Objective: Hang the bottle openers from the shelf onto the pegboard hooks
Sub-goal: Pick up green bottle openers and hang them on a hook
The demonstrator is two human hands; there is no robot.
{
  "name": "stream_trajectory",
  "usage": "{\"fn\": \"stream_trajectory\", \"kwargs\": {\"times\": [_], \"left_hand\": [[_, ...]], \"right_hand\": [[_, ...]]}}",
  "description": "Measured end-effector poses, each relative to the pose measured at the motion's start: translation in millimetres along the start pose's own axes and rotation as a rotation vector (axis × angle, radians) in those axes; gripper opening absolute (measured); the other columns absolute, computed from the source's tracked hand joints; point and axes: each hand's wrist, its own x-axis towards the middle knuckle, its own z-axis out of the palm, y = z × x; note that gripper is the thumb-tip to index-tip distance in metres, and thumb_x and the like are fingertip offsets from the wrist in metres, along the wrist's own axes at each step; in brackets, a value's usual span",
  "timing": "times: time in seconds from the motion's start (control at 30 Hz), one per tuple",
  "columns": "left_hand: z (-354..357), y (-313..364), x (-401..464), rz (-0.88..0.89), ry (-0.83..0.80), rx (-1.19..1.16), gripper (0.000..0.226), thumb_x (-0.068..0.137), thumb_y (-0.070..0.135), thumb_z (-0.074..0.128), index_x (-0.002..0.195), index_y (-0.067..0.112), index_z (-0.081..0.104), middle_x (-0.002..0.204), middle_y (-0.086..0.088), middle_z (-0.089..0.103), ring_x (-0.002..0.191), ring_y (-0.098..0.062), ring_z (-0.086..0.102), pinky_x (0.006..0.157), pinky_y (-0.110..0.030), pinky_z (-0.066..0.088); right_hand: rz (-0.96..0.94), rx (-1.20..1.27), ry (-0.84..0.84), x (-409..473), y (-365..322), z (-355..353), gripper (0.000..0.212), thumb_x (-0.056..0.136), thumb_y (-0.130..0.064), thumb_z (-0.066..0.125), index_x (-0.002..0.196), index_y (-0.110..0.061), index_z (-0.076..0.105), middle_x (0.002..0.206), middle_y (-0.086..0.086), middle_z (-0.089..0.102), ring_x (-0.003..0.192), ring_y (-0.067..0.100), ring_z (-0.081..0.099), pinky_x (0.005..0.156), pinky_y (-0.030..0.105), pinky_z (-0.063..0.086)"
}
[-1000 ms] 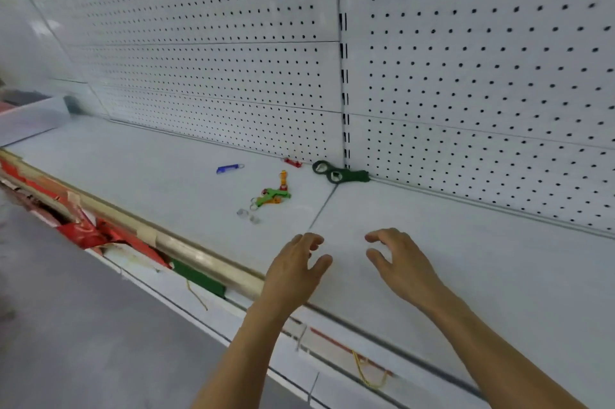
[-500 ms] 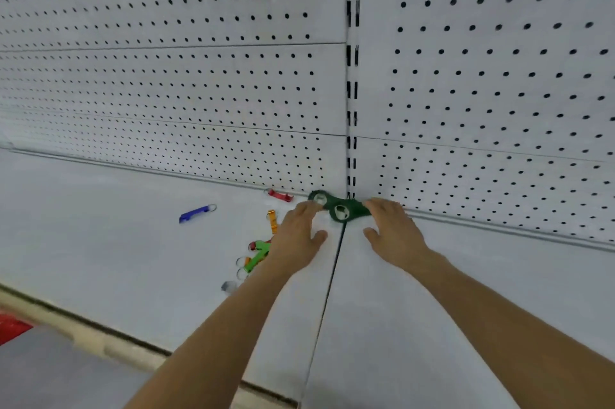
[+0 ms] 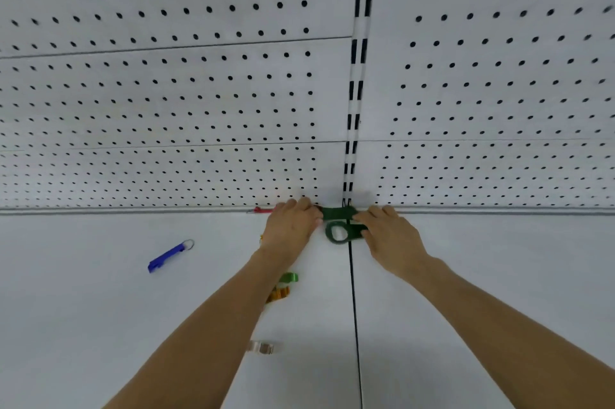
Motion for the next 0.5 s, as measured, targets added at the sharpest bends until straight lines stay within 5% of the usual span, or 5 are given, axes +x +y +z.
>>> {"fn": "stream_trajectory", "kwargs": {"times": [0.1, 0.3, 0.43, 0.5], "left_hand": [[-1.3, 1.5, -4.3, 0.080, 0.027, 0.113, 0.025, 0.102, 0.029, 0.041, 0.114, 0.021, 0.061, 0.109, 0.002, 0.063, 0.095, -0.018, 0.058, 0.088, -0.030, 0.040], [0.7, 10.4, -20.4, 0.101, -0.111, -0.115, 0.026, 0.098, 0.035, 0.049, 0.117, 0.020, 0.059, 0.113, 0.002, 0.053, 0.105, -0.015, 0.050, 0.087, -0.031, 0.047], [-5.1, 25.1, -22.7, 0.117, -0.156, 0.116, 0.026, 0.100, 0.023, 0.043, 0.120, 0.016, 0.058, 0.111, -0.001, 0.053, 0.097, -0.018, 0.055, 0.069, -0.030, 0.046], [-8.7, 34.8, -26.2, 0.158, -0.102, 0.221, 0.028, 0.101, 0.023, 0.039, 0.120, 0.017, 0.058, 0.111, 0.000, 0.056, 0.095, -0.017, 0.056, 0.067, -0.027, 0.038]], "right_hand": [[-0.012, -0.033, 0.011, -14.6, -2.8, 1.1, 0.032, 0.100, -0.020, 0.040, 0.129, -0.024, 0.053, 0.120, -0.003, 0.053, 0.112, 0.018, 0.046, 0.078, 0.028, 0.043], [0.062, -0.009, -0.033, -44.1, -4.0, -8.1, 0.032, 0.097, -0.041, 0.044, 0.119, -0.021, 0.053, 0.114, -0.002, 0.051, 0.107, 0.016, 0.047, 0.077, 0.027, 0.045], [0.028, -0.235, -0.115, -56.9, -6.5, -15.3, 0.023, 0.098, -0.024, 0.042, 0.111, -0.010, 0.055, 0.110, 0.004, 0.055, 0.102, 0.020, 0.053, 0.065, 0.029, 0.039], [0.012, -0.278, -0.141, -65.6, -8.8, -25.1, 0.012, 0.081, -0.013, 0.065, 0.091, -0.008, 0.062, 0.088, 0.006, 0.061, 0.079, 0.021, 0.060, 0.049, 0.027, 0.030]]}}
